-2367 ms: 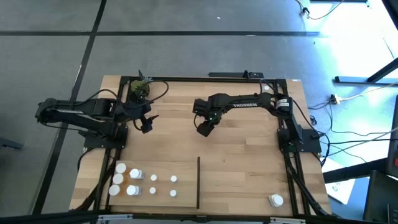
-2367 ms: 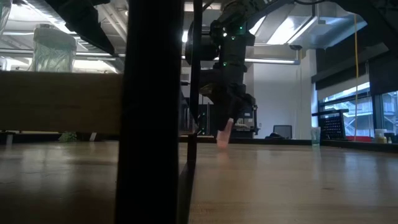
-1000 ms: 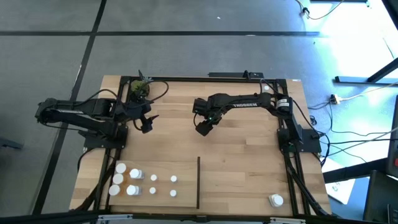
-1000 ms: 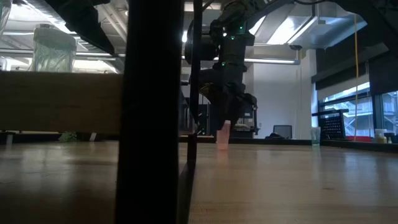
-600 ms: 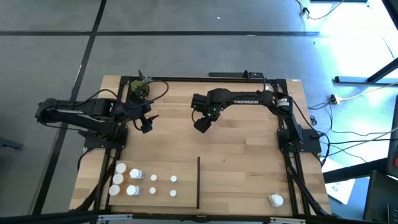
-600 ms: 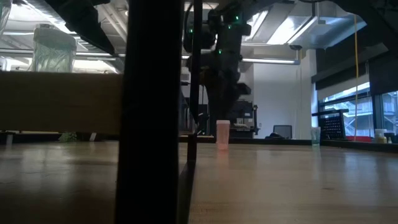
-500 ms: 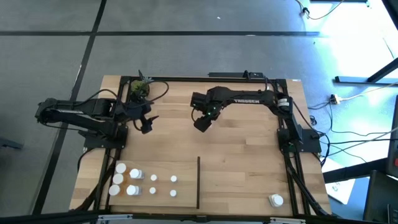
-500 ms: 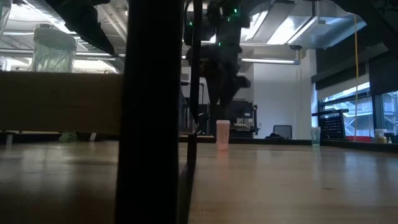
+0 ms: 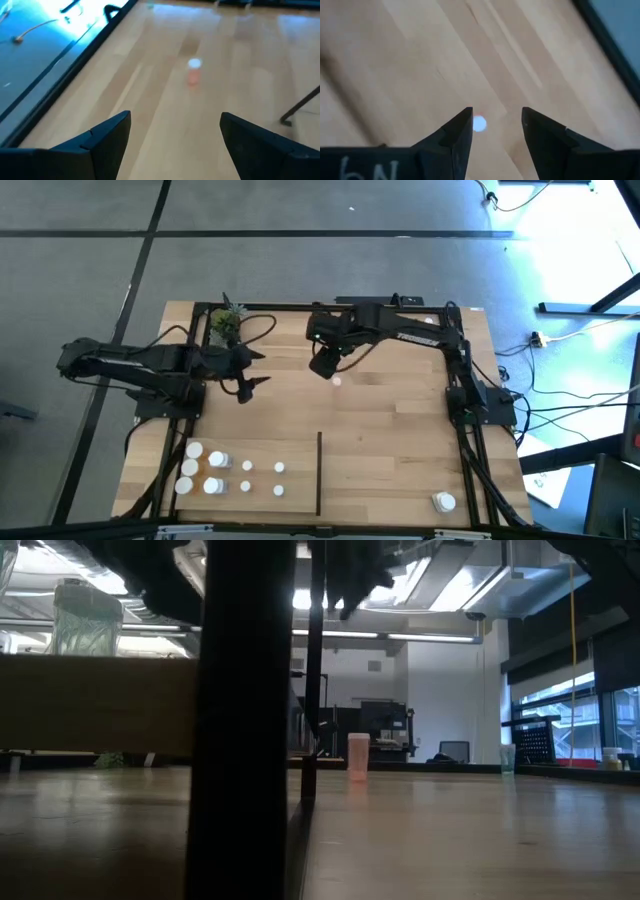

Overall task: Pick and place medicine bottles onto shelf by color
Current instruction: Put the small red pill bottle on the shelf aligned with the other small red pill bottles

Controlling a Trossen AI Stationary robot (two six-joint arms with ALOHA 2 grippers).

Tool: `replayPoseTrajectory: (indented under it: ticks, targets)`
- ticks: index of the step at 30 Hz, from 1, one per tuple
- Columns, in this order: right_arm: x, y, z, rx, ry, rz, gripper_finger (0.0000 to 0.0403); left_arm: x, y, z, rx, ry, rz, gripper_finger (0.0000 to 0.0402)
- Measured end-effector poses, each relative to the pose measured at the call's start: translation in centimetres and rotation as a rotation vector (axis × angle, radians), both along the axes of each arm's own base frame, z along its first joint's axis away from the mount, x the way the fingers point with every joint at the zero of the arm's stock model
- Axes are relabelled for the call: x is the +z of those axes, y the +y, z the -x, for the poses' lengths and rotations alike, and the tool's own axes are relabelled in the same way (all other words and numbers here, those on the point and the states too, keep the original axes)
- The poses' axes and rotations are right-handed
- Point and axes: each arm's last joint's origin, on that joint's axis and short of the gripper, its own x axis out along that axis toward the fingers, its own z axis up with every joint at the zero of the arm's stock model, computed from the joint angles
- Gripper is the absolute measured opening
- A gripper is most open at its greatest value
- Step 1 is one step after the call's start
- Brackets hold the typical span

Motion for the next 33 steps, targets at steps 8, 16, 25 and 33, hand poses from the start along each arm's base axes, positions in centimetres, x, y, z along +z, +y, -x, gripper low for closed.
replayPoseTrajectory:
  ticks: [8,16,25,33]
  targets:
    - [4.5,2.3,2.4,0.071,-0.167,0.042,0.0171,-4.1,-0.2,-2.1,-0.058,-0.095,0.016,0.0301]
    - [7.1,4.0,4.5,0.119,-0.226,0.143,0.0171,-7.1,-0.5,-5.0,-0.132,-0.186,0.024,0.0301]
    - [7.4,4.7,4.8,0.138,-0.234,0.164,0.0171,-8.4,0.6,-9.8,-0.200,-0.150,-0.056,0.0301]
    - [8.4,5.0,5.2,0.143,-0.273,0.165,0.0171,-10.3,2.8,-13.8,-0.267,-0.079,0.035,0.0301]
